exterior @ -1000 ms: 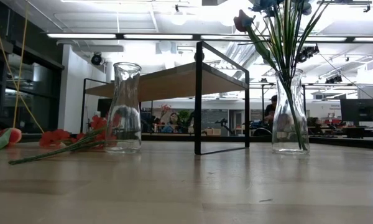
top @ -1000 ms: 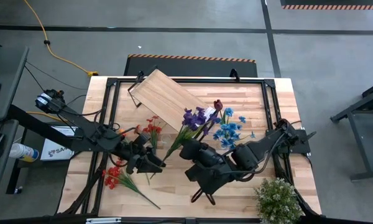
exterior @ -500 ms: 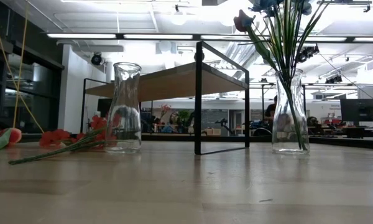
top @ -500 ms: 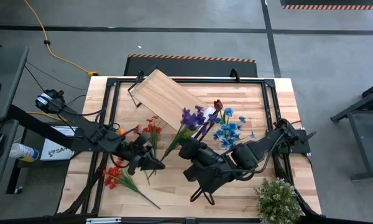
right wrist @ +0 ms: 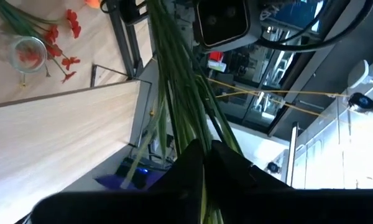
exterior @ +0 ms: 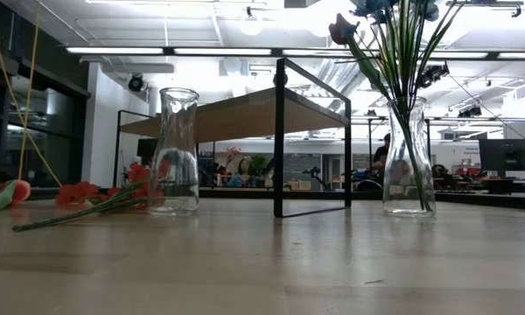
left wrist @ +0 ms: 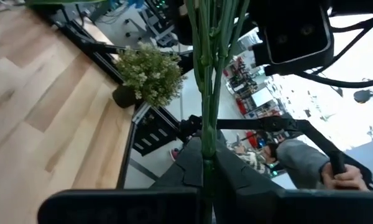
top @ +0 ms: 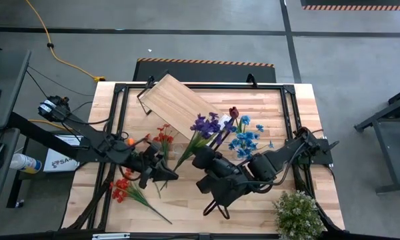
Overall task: Pick and place flowers into a vace then onto a shelf
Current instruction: Put the violet flowers into the right transparent flower vase
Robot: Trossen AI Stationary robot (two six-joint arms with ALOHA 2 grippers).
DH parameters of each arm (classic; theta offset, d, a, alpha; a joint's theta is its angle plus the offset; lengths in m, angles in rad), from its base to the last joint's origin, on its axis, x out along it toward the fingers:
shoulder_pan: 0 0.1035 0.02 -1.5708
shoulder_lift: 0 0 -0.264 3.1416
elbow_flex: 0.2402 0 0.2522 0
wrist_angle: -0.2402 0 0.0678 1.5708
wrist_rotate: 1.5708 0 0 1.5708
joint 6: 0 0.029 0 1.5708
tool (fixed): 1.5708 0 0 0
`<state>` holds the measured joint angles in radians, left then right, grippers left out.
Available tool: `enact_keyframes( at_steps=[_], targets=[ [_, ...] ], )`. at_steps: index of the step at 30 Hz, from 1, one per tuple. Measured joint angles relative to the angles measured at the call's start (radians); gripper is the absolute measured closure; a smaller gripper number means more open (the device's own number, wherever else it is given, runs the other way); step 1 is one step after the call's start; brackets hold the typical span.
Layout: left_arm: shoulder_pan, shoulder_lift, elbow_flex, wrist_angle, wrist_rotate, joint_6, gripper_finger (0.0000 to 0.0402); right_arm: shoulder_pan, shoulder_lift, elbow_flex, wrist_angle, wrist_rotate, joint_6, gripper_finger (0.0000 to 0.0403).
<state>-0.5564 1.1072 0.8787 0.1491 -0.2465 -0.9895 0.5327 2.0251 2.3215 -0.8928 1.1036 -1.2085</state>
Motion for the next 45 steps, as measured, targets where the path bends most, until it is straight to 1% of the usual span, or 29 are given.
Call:
enact_keyframes(
  at_steps=[4,9,13,18,24,27,30,32,35,37,39,42,44,45],
  targets=[
    [0.0,0.0,0.0,-0.011,-0.026,0.016,0.0363,0.005,0.0,0.0,-0.001,0.042,-0.003,0.0363],
    [0.0,0.0,0.0,-0.014,-0.052,0.036,0.0364,0.024,0.0,0.0,-0.005,0.07,0.001,0.0339],
    [0.0,0.0,0.0,-0.019,-0.099,0.066,0.0363,0.042,0.0,0.0,-0.013,0.082,0.048,0.032],
    [0.001,0.0,0.0,-0.019,-0.14,0.102,0.0363,0.07,0.0,0.0,-0.049,0.155,0.116,0.0298],
    [0.001,0.0,0.0,-0.01,-0.237,0.169,0.0364,0.105,0.0,0.0,-0.099,0.295,0.267,0.0289],
    [0.001,0.0,0.0,0.054,-0.281,0.258,0.0364,0.118,0.0,0.0,-0.126,0.37,0.358,0.0289],
    [0.001,0.0,0.0,0.148,-0.298,0.374,0.0364,0.126,-0.004,0.0,-0.157,0.45,0.468,0.0289],
    [0.001,0.0,0.0,0.213,-0.308,0.453,0.0364,0.126,-0.018,0.0,-0.177,0.463,0.55,0.0289],
    [0.001,0.0,0.0,0.291,-0.309,0.551,0.0364,0.129,-0.057,0.0,-0.173,0.465,0.72,0.0289],
    [0.001,0.0,0.0,0.321,-0.306,0.595,0.0363,0.129,-0.091,0.0,-0.172,0.445,0.849,0.0289],
    [0.001,0.0,0.001,0.331,-0.294,0.616,0.0364,0.126,-0.129,0.0,-0.172,0.359,0.987,0.0289],
    [0.001,0.016,0.025,0.329,-0.283,0.651,0.0364,0.104,-0.19,0.0,-0.17,0.119,1.162,0.0289],
    [0.001,0.034,0.053,0.327,-0.257,0.686,0.0364,0.074,-0.222,0.0,-0.156,-0.065,1.244,0.0289],
    [0.001,0.047,0.072,0.327,-0.242,0.709,0.0364,0.056,-0.235,0.0,-0.143,-0.139,1.276,0.0289]
  ],
)
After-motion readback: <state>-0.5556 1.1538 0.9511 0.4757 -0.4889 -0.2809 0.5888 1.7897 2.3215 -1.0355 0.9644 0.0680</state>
